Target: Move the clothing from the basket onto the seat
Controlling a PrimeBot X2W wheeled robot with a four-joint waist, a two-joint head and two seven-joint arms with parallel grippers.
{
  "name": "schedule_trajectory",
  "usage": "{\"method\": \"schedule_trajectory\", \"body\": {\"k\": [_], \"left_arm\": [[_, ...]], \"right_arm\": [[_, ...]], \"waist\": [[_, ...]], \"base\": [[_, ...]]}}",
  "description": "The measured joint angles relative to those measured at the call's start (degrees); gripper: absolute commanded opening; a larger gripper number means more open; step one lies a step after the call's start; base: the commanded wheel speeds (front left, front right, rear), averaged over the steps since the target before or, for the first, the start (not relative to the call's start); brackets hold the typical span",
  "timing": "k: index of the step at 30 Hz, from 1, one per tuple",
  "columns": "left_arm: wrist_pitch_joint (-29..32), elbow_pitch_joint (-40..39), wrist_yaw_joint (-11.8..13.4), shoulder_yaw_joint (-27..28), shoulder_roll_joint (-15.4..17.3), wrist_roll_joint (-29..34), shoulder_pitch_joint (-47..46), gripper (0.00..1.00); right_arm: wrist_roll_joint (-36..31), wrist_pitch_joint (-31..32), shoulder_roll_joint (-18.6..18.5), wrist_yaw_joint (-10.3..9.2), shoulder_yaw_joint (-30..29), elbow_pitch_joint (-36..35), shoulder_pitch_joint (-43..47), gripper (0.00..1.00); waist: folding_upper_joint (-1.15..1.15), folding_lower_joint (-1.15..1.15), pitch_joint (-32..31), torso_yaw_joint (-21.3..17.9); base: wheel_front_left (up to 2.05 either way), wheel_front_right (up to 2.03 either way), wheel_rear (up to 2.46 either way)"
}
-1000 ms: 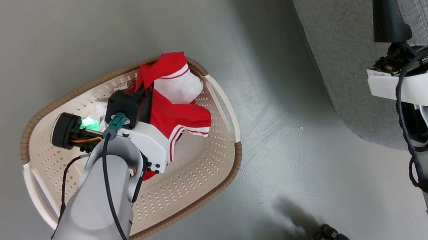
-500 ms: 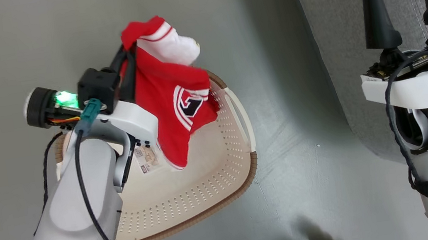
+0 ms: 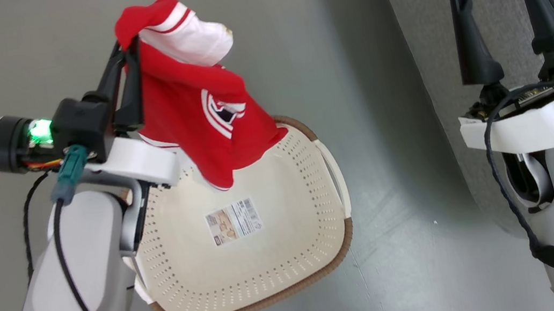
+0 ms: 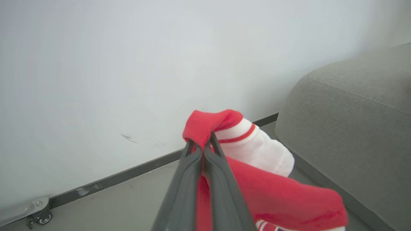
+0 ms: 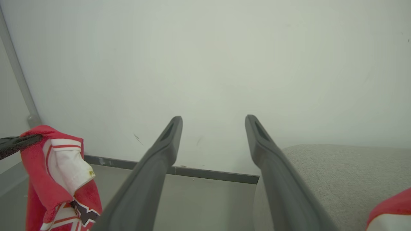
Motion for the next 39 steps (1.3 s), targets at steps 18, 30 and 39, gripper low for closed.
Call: {"method": "schedule_trajectory", "body": {"k": [18,30,39], "left_arm": [[0.0,-11.1,0.4,2.8,3.2,0.2,4.9,0.0],[-0.2,-14.1,-1.8,2.4,5.3,1.2,4.9,0.0],[-0.2,-14.3,-5.2,-0.2,5.1,0.7,4.9,0.0]], "right_arm": [[0.3,0.0,-2.4,0.0,1.9,5.5,5.4,1.0],[0.6,0.0,-5.2,0.0,7.4,7.9,7.8,1.0],[6.2,1.0,-6.4,0.0,15.4,9.2,9.1,1.0]], "waist": [[0.0,-0.01,-11.1,3.7],[0.0,0.0,-19.3,5.7],[0.0,-0.01,-24.8,6.7]], "base": [[0.0,0.0,0.0],[0.0,0.0,0.0],[0.0,0.0,0.0]]}}
